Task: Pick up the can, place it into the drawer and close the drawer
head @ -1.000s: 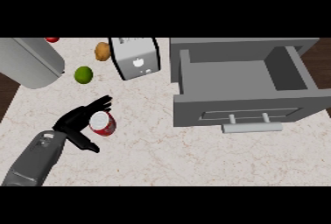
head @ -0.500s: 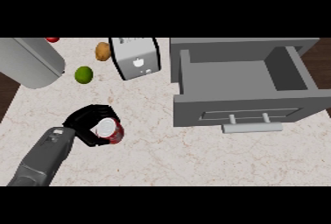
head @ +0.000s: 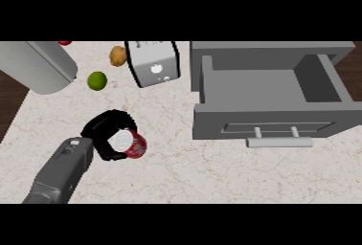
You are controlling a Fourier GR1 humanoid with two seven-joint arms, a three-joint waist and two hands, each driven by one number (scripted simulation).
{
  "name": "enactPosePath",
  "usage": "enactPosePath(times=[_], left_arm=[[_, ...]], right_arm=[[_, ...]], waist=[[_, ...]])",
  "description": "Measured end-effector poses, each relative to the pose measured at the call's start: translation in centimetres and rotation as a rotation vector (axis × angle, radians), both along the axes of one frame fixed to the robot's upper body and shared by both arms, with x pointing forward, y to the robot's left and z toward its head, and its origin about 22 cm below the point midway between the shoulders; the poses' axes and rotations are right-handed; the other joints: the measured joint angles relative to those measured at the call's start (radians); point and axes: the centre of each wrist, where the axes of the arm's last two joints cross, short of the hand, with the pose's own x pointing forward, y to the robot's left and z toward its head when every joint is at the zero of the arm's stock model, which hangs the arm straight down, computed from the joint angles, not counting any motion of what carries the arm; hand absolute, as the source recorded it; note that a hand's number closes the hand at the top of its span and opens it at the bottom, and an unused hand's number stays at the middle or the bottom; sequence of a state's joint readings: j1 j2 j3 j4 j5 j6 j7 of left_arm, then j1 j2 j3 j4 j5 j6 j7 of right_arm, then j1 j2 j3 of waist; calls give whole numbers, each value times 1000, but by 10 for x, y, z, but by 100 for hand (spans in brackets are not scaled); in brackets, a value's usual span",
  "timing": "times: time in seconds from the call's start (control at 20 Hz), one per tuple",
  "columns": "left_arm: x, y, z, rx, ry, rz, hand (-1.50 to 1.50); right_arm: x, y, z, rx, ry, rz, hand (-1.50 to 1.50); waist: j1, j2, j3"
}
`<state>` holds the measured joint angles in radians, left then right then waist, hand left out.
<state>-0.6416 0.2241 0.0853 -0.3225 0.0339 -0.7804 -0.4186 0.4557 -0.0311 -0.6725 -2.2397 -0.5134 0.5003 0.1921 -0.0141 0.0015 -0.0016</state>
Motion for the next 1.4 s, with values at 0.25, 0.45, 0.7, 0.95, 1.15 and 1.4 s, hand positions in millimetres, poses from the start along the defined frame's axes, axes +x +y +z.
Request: enactPosePath(times=[0.25,0.45,0.7,0.95,1.15,1.4], left_arm=[[-14,1,-15,-104,-72,447,150],[-9,-20,-10,-134,-117,620,150],[12,-50,23,-139,-203,680,150],[22,-73,70,-118,-259,687,150],[21,-95,112,-107,-286,683,150],[13,-116,161,-91,-319,683,150]], right_arm=[[-7,-1,-1,5,5,-40,-150],[-10,-1,5,5,4,-43,-150],[-15,5,7,9,9,-47,-150],[-16,3,9,9,9,-45,-150],[-12,3,8,14,3,-53,-150],[-13,4,8,14,0,-41,-150]], waist=[[29,-9,2],[32,-13,3],[34,-16,4],[34,-16,3],[29,-14,3],[18,-9,2]])
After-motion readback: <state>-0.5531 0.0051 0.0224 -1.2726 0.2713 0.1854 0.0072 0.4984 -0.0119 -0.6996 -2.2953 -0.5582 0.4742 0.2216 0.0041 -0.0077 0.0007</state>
